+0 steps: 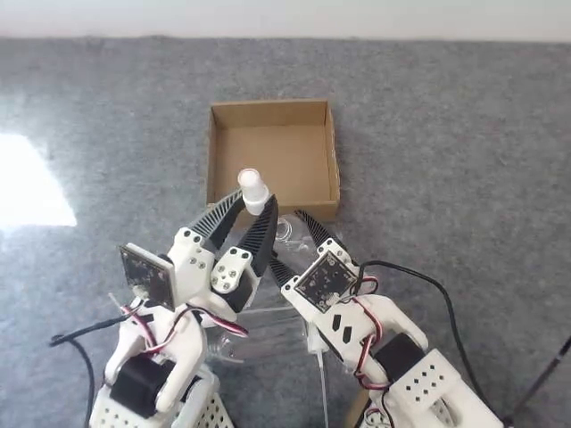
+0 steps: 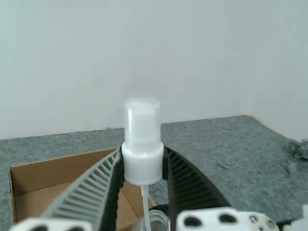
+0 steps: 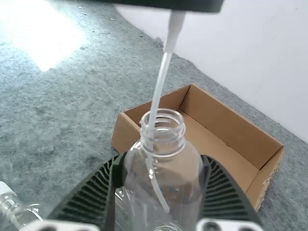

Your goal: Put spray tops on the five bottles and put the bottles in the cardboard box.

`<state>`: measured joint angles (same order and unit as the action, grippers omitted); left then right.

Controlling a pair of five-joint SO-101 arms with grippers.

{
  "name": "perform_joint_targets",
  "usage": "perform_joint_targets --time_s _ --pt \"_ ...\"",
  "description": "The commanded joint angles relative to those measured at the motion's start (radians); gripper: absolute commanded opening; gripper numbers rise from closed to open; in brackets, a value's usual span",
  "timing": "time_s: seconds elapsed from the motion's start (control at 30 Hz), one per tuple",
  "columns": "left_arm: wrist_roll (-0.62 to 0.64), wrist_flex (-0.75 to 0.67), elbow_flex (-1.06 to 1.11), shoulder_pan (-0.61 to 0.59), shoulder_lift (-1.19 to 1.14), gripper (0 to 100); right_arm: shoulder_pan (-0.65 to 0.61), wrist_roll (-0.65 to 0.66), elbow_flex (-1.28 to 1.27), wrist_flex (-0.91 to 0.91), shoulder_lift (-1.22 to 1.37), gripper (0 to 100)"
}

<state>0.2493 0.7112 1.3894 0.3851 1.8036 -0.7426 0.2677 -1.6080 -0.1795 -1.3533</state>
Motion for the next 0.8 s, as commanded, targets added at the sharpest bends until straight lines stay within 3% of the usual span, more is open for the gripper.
perform_joint_targets --time_s 0.0,0.27,0.43,0.77 --pt "-0.017 -0.002 -0.007 0.005 0.015 1 0.001 -0.015 0.011 0.022 -0.021 11.1" --pt "-0.018 0.051 -0.007 0.011 0.014 2 0.001 -0.014 0.012 0.024 -0.021 11.1" --pt "-0.091 0.107 -0.005 0.106 0.012 2 0.004 -0.014 0.012 0.025 -0.021 11.1" --pt "-0.103 0.104 0.024 0.129 0.012 2 0.028 -0.014 0.015 0.022 -0.021 11.1"
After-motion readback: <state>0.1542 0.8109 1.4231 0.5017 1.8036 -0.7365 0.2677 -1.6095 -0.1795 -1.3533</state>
